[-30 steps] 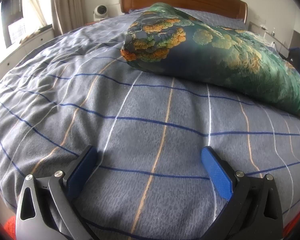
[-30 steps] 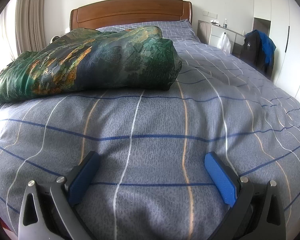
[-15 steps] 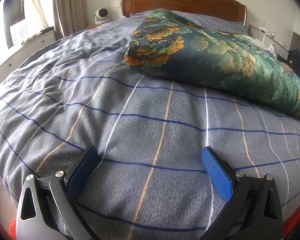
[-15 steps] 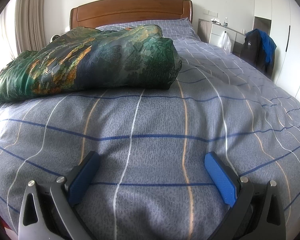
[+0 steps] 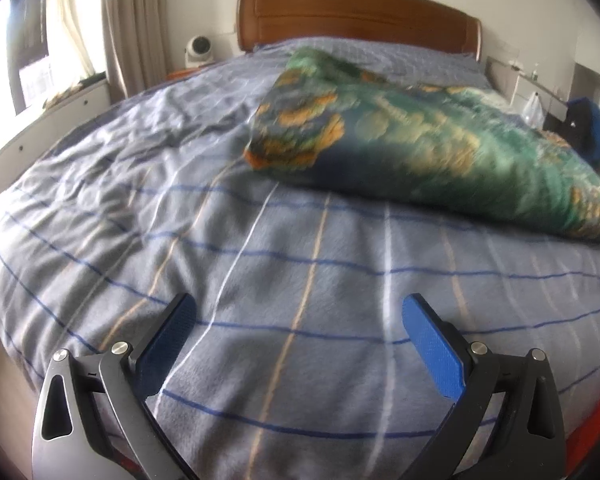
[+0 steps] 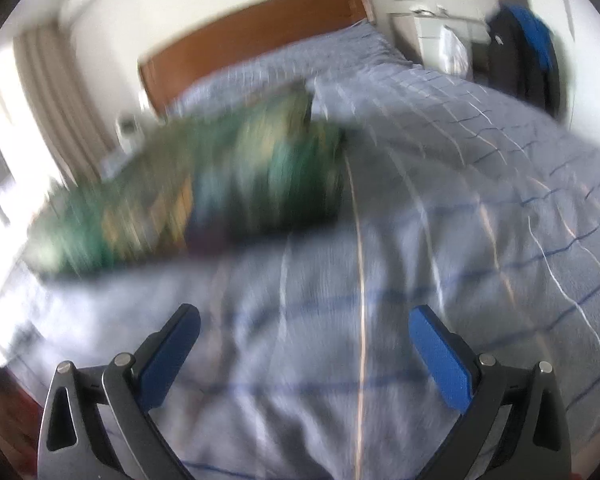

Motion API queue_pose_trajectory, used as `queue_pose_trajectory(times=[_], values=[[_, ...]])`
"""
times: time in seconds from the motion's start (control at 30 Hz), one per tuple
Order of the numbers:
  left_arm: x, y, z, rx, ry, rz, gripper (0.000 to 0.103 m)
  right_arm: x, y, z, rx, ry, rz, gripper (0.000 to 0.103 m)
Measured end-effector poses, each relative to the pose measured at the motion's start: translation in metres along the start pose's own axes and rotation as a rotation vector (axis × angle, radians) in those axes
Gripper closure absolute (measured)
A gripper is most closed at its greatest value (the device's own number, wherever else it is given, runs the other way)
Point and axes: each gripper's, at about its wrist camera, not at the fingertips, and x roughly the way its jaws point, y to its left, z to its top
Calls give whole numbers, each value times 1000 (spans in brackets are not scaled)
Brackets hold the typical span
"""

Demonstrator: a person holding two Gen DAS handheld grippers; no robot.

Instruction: Fold large clothes

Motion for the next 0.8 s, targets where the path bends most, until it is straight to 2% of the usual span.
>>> queue_pose_trajectory(times=[0.07,0.2,0.3,0.4,0.43,0.5,0.57,0.6,0.63,0.73,0.8], values=[[-6,-12,12,25,-21,-22,1,-2,-13,24,91,-15,93,0],[-14,-40,53,71,-55,-80,1,25,-36,71,251,23,233,0],[-13,-70,94,119,-75,-127,1,67,-36,97,260,128,249,0],[4,-104,130,163,-83,-149,1,98,-34,102,269,229,304,0],[13,-113,137,178,-74,-149,1,108,-33,100,288,266,321,0],[43,-138,151,213,-23,-130,1,120,-32,92,322,315,301,0],[69,-157,153,218,25,-106,1,123,-32,83,344,315,286,11],[84,-166,153,213,53,-91,1,121,-32,80,346,299,271,19],[100,-175,152,212,81,-74,1,115,-33,78,346,277,269,32],[130,-196,144,257,144,-5,0,99,-30,77,307,245,282,51],[144,-209,138,312,168,32,0,86,-21,80,250,227,275,55]])
